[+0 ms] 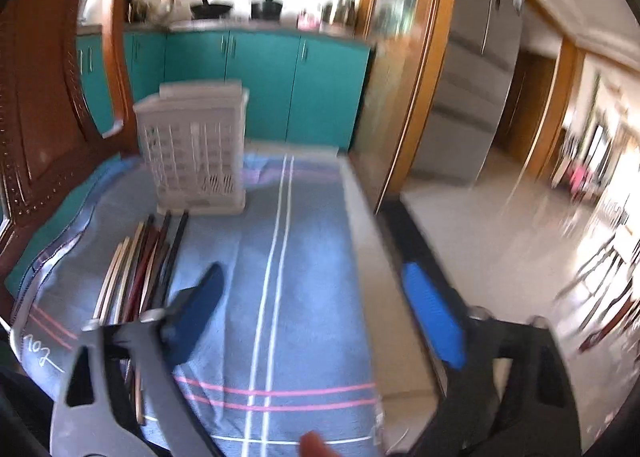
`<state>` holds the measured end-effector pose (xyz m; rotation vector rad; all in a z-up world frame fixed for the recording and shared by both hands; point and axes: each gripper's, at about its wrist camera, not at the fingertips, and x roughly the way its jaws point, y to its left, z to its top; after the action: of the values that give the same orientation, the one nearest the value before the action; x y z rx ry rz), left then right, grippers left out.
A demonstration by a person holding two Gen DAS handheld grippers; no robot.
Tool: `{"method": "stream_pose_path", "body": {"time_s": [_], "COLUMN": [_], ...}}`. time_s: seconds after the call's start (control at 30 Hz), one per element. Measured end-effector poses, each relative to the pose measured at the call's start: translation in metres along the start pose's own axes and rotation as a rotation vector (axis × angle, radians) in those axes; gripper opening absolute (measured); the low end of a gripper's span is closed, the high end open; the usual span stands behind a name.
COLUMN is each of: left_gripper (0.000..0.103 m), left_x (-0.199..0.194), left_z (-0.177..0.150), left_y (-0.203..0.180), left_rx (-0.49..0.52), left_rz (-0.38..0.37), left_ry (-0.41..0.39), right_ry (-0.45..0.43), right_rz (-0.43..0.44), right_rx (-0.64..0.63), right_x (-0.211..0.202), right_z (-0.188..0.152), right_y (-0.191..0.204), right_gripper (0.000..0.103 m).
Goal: Organize utensils
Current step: 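Lower the right tool onto a dark brown chopstick and close it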
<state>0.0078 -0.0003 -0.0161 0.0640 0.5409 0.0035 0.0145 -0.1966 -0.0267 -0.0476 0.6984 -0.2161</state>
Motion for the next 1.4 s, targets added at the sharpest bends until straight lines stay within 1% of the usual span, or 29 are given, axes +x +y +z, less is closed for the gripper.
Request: {"method": "stream_pose_path", "body": {"time_s": [0.07,0.13,0.17,0.27,0.37,0.47,0.6,0.73,0.9,0.97,1.03,1.1,1.13,1.17,1.2,1.23,1.4], "left_gripper": [0.100,0.099,0.095,0.093,0.093,0.093,0.093,0.093,0.093,0.093,0.093,0.093,0.093,0.093,0.093,0.093,0.093], "left_x": [0.006,0.011,0.013,0.018,0.023,0.026,0.031,0.036,0.039,0.039,0.041,0.042,0.044,0.044,0.045,0.045,0.047], "left_z": [-0.003,-0.005,-0.006,-0.007,-0.009,-0.009,-0.011,-0.012,-0.013,-0.014,-0.014,-0.015,-0.015,-0.015,-0.015,-0.015,-0.016], "left_y": [-0.002,-0.003,-0.003,-0.002,0.001,0.000,-0.001,-0.002,-0.004,-0.004,-0.004,-0.004,-0.003,-0.003,-0.003,-0.003,-0.005], "left_rx": [0.014,0.025,0.027,0.018,0.009,0.016,0.029,0.033,0.038,0.040,0.041,0.040,0.040,0.040,0.040,0.040,0.046], "left_rz": [-0.029,-0.054,-0.067,-0.099,-0.106,-0.107,-0.106,-0.111,-0.128,-0.132,-0.133,-0.134,-0.134,-0.133,-0.133,-0.132,-0.137], "left_ry": [0.045,0.075,0.089,0.121,0.138,0.152,0.172,0.188,0.195,0.196,0.200,0.203,0.204,0.206,0.207,0.208,0.214], "right_ry": [0.090,0.144,0.171,0.201,0.203,0.230,0.273,0.316,0.322,0.368,0.378,0.371,0.367,0.366,0.369,0.374,0.402], "right_rz": [0.062,0.105,0.130,0.167,0.187,0.208,0.213,0.231,0.231,0.243,0.258,0.256,0.255,0.254,0.258,0.263,0.260], "right_rx": [-0.008,-0.031,-0.050,-0.101,-0.173,-0.209,-0.225,-0.218,-0.234,-0.208,-0.159,-0.144,-0.136,-0.124,-0.114,-0.101,-0.048], "right_x": [0.021,0.035,0.044,0.056,0.066,0.078,0.091,0.099,0.105,0.112,0.114,0.115,0.115,0.114,0.114,0.114,0.116], "right_z": [0.001,0.001,0.004,0.014,0.024,0.027,0.019,0.012,0.008,0.007,0.006,0.008,0.009,0.009,0.010,0.011,0.014], "right_y": [0.011,0.025,0.035,0.058,0.086,0.106,0.115,0.115,0.118,0.116,0.113,0.110,0.108,0.106,0.104,0.101,0.087], "right_gripper": [0.067,0.062,0.062,0.062,0.062,0.062,0.062,0.062,0.061,0.061,0.061,0.055,0.046,0.034,0.029,0.020,0.019]}}
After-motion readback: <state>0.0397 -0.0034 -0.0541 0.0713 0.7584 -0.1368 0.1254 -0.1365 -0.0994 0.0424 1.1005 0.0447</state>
